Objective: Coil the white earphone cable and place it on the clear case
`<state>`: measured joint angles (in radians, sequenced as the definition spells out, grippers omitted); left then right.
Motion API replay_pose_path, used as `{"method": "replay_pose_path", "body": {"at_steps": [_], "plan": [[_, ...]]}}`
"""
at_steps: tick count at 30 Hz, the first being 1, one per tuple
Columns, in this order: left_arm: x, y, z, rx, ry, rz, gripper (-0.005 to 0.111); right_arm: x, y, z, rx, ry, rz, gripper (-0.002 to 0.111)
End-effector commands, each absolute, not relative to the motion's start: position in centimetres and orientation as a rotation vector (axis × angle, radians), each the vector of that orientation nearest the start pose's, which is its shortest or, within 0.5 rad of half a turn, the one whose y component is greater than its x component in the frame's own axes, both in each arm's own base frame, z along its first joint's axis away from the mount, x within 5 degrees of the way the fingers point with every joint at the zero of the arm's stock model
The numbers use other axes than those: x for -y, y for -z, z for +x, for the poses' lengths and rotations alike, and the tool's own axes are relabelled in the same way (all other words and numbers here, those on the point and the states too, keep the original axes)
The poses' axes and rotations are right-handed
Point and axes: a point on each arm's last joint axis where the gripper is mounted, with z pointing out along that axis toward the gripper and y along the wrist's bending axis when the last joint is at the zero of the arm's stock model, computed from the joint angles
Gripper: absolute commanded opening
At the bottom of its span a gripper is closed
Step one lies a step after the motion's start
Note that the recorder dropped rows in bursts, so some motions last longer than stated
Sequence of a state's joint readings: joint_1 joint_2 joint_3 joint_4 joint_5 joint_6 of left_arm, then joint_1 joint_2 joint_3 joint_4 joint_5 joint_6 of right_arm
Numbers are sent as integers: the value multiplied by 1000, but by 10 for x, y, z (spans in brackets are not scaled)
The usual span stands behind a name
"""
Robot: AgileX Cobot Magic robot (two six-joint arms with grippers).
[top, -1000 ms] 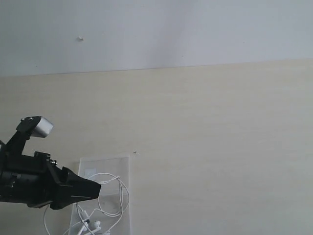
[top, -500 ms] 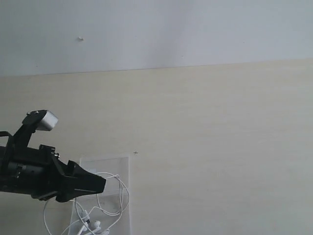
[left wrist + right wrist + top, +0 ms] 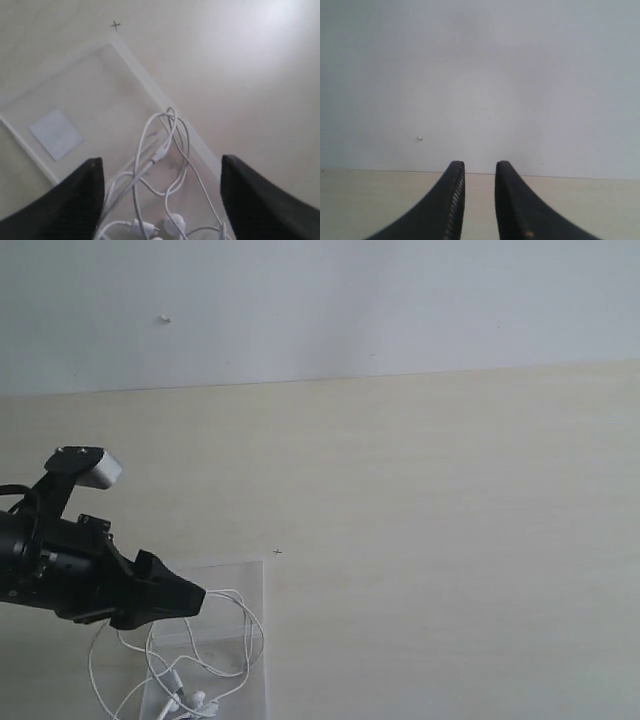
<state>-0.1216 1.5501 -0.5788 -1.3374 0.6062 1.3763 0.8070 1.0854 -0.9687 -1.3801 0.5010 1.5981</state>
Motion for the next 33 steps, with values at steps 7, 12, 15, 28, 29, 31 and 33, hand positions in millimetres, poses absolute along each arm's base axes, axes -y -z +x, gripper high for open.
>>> {"method": "replay_pose_path", "body": {"at_steps": [7,12,15,28,29,31,33], "plan": [[79,-174,258,-2450,668,466,65,-137,-397,193,-1691,-360,-114,22],[75,-179,264,-2473,595,493,65,-137,-397,193,-1691,-360,-114,22],[76,-187,269,-2454,593,478,65,-137,-397,193,-1691,-360,-114,22],[36,-262,259,-2235,554,242,25,-137,-385,193,-1725,-329,-145,22],[35,-268,255,-2216,560,239,16,-137,-382,193,-1734,-325,-148,22],[36,-281,247,-2175,571,254,0,-137,-376,192,-1757,-327,-144,22],[38,-291,239,-2139,585,269,0,-137,-367,192,-1782,-321,-149,22]]}}
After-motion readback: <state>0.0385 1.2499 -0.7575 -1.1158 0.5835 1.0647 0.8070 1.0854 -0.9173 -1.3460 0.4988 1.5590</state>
